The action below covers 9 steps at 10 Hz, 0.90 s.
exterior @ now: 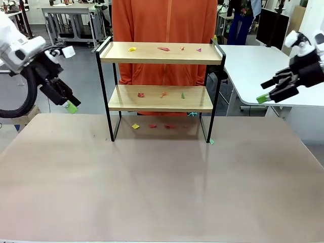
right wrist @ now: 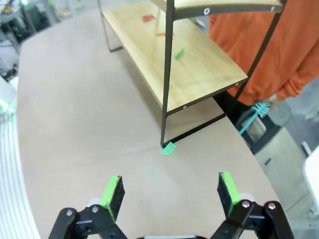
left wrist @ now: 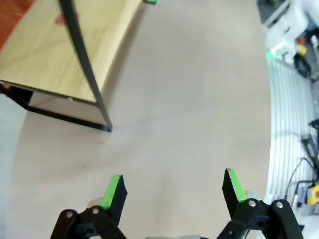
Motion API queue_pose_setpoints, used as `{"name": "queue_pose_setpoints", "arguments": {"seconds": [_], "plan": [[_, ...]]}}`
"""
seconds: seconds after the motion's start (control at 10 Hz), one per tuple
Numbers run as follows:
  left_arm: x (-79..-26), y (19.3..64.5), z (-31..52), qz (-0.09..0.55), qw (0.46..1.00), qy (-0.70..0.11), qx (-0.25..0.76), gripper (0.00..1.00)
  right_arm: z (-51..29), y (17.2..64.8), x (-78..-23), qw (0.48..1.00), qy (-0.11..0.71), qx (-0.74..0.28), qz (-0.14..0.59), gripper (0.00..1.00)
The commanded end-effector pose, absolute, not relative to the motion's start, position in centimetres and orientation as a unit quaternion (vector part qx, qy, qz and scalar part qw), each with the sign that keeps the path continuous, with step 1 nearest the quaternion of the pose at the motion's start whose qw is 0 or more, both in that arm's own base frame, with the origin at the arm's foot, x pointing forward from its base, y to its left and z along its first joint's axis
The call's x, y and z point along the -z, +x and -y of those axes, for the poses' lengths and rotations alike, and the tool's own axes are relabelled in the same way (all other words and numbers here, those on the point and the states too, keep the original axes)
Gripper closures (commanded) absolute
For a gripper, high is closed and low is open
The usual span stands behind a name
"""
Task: Clean the shelf.
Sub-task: Pick up the Duster handed by the human.
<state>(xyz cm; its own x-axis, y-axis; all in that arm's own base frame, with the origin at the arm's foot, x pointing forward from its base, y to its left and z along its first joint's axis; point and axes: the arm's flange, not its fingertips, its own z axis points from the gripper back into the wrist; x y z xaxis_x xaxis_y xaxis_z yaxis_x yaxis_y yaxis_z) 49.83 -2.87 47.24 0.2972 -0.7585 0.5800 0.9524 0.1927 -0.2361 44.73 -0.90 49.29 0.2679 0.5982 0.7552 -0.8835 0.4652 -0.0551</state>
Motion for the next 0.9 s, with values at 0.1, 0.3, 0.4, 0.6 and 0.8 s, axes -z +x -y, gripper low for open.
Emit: {"name": "queue_pose_setpoints", "arguments": {"seconds": [0.1, 0.3, 0.4, 0.6, 0.8], "plan": [[-46.4, 50.1, 2.3, 0.223, 0.732, -0.281, 0.579, 0.00, 0.9, 44.7, -49.3, 0.772, 0.193, -0.480, 0.369, 0.00], [-46.1, 50.8, 1.7, 0.193, 0.733, -0.296, 0.581, 0.00, 0.9, 44.7, -49.3, 0.772, 0.193, -0.480, 0.369, 0.00], [-46.1, 50.8, 1.7, 0.193, 0.733, -0.296, 0.581, 0.00, 0.9, 44.7, -49.3, 0.772, 0.193, -0.480, 0.369, 0.00], [-45.8, 51.0, 1.6, 0.200, 0.730, -0.292, 0.585, 0.00, 0.9, 44.7, -49.3, 0.772, 0.193, -0.480, 0.369, 0.00], [-45.2, 57.0, -1.1, 0.296, 0.713, -0.367, 0.519, 0.00, 3.7, 47.9, -49.1, 0.764, 0.232, -0.475, 0.371, 0.00]]}}
